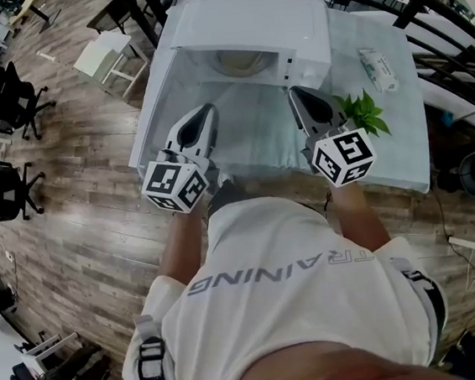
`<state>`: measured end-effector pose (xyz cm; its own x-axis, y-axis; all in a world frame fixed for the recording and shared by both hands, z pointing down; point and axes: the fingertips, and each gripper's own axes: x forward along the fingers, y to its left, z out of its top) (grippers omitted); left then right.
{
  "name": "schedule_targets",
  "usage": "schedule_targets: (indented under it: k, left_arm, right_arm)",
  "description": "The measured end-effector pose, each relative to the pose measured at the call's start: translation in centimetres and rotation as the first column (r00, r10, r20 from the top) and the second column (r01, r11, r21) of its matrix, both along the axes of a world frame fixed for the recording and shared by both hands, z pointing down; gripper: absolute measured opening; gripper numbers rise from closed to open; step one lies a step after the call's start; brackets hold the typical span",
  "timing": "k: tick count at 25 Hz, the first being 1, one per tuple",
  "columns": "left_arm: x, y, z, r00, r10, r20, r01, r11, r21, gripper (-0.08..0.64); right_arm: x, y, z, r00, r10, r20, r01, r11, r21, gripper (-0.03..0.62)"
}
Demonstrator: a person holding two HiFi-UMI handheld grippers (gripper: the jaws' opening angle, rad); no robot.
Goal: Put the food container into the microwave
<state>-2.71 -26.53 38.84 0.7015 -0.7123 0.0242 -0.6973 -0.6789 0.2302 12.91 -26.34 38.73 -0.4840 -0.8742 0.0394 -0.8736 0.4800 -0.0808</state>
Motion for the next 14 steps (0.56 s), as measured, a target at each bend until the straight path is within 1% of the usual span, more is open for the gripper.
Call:
schedule_targets:
  k: [14]
  left_arm:
    - [0.1, 0.4, 0.4, 1.000, 0.006, -0.003, -0.006, 1.000, -0.018, 0.043]
  right_arm:
    - [-0.6, -0.3, 1.1, 1.000, -0.025, 0.005, 0.025, 0.999, -0.032, 0.023]
